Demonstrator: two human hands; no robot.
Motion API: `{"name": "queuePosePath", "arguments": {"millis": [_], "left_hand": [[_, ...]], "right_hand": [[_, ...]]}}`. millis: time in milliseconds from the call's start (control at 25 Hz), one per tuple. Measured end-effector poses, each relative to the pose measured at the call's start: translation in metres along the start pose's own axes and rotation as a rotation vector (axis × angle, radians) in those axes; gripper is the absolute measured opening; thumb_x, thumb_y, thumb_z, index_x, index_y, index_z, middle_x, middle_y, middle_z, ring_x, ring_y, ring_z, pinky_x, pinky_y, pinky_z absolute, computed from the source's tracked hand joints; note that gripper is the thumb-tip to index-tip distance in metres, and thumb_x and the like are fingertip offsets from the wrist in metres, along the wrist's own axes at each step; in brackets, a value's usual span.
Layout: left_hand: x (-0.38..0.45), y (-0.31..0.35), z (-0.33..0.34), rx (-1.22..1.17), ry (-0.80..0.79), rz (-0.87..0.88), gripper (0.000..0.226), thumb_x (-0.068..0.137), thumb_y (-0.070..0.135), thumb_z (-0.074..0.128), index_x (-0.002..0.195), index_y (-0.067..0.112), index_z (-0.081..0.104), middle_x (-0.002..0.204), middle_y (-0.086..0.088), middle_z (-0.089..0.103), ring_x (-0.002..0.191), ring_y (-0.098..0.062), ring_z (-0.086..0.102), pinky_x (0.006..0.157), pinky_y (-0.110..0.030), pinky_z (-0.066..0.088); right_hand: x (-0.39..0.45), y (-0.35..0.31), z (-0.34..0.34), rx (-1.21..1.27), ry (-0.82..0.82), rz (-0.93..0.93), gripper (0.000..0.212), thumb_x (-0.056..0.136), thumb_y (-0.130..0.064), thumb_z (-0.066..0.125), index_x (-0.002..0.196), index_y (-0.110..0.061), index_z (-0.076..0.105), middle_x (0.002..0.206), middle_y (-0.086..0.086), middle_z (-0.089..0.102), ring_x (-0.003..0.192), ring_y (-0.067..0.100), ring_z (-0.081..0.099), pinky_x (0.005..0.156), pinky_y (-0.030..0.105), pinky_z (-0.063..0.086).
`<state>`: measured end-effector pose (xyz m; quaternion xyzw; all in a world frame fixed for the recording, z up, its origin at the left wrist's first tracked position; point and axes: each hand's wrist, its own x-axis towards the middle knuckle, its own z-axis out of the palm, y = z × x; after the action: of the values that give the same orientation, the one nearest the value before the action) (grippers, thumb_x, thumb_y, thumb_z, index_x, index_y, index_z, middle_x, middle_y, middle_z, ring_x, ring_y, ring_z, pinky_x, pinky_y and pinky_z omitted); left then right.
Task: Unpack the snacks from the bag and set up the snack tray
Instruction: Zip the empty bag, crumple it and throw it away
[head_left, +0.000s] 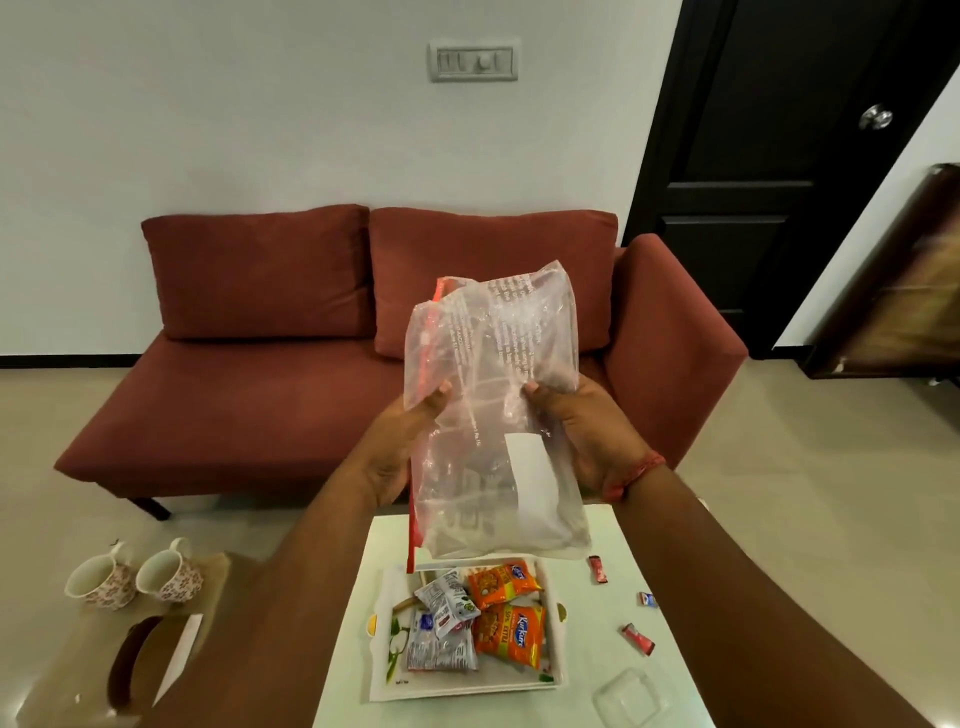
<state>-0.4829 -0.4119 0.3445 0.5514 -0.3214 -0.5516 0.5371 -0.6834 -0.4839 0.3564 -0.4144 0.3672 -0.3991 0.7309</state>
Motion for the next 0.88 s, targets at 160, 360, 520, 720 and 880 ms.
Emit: {"name": "queuePosePath", "arguments": {"millis": [160, 360, 520, 720, 880], "left_hand": [[-0.003, -0.003, 0.007, -0.036, 0.002, 0.034, 0.02, 0.077, 0.014, 0.076, 0.097, 0.011, 0.075, 0.094, -0.012, 0.076, 0.094, -0.033, 0.069, 0.079, -0.043, 0.06], [-0.017, -0.003, 0.02, 0.203, -0.037, 0.179, 0.023, 0.091, 0.016, 0.067, 0.109, 0.03, 0.071, 0.107, -0.002, 0.075, 0.096, -0.02, 0.072, 0.075, -0.033, 0.06], [-0.024, -0.012, 0.036, 0.066, -0.07, 0.175, 0.014, 0.088, 0.024, 0.064, 0.09, 0.032, 0.076, 0.09, 0.004, 0.075, 0.08, -0.015, 0.072, 0.068, -0.035, 0.059], [-0.028, -0.019, 0.061, 0.516, 0.228, 0.205, 0.036, 0.089, -0.004, 0.046, 0.076, 0.021, 0.068, 0.08, 0.01, 0.066, 0.072, -0.013, 0.061, 0.06, -0.022, 0.053], [-0.028, -0.02, 0.095, 0.689, 0.392, 0.404, 0.049, 0.08, -0.016, 0.038, 0.07, 0.028, 0.059, 0.09, 0.006, 0.062, 0.08, -0.009, 0.057, 0.065, -0.013, 0.048]], "right_hand": [[-0.007, 0.0, -0.022, -0.129, -0.105, 0.023, 0.022, 0.095, -0.001, 0.058, 0.116, 0.002, 0.065, 0.11, 0.023, 0.069, 0.095, 0.041, 0.064, 0.094, 0.051, 0.052], [-0.014, -0.014, -0.055, -0.536, -0.086, -0.165, 0.023, 0.097, 0.008, 0.048, 0.106, -0.001, 0.067, 0.096, 0.022, 0.072, 0.083, 0.032, 0.064, 0.085, 0.054, 0.054], [-0.022, -0.02, -0.071, -0.054, -0.32, -0.134, 0.023, 0.09, 0.009, 0.049, 0.101, 0.007, 0.068, 0.115, 0.021, 0.069, 0.104, 0.034, 0.066, 0.092, 0.045, 0.056], [-0.024, -0.028, -0.11, -0.42, -0.131, -0.059, 0.042, 0.083, 0.021, 0.04, 0.076, -0.004, 0.072, 0.126, 0.009, 0.067, 0.121, 0.028, 0.059, 0.103, 0.042, 0.048], [-0.036, -0.037, -0.097, -0.664, -0.063, -0.225, 0.021, 0.098, -0.031, 0.055, 0.113, -0.036, 0.069, 0.128, -0.02, 0.063, 0.117, 0.0, 0.059, 0.092, 0.022, 0.046]]}}
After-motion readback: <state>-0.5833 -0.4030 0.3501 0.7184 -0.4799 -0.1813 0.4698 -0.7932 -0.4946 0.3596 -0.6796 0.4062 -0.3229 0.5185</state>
